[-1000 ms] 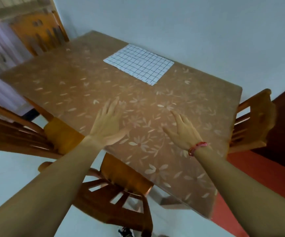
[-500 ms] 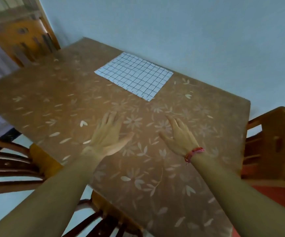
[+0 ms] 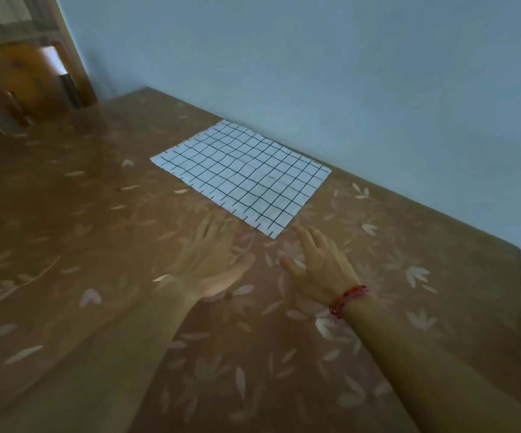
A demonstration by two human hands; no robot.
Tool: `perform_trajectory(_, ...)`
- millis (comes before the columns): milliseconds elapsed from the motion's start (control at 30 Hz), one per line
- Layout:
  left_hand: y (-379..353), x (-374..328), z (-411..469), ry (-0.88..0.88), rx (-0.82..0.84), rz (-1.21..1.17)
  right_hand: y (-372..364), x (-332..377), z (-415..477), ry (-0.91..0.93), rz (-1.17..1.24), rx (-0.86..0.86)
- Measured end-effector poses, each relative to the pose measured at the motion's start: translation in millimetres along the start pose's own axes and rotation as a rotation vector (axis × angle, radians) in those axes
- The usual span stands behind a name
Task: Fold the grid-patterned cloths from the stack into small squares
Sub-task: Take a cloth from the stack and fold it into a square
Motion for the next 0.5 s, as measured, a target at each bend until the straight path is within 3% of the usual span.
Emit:
perform_trajectory(300, -69, 7, 95, 0.006, 0.039, 0.014, -53, -38, 88, -0.014, -0.134, -0.016)
perform_trajectory(500, -101, 8, 143, 0.046, -0.035, -0.055, -64, -56, 103, -0.019, -0.160, -0.001)
Point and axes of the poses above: each hand's wrist, its own z-axis towards the middle knuckle, its own y-axis out of the back of the hand, x = y × z, the point moved 5 cm from there along z, towards the middle knuckle, and after that the axes turned 12 degrees about -y, right-handed, at the moved point
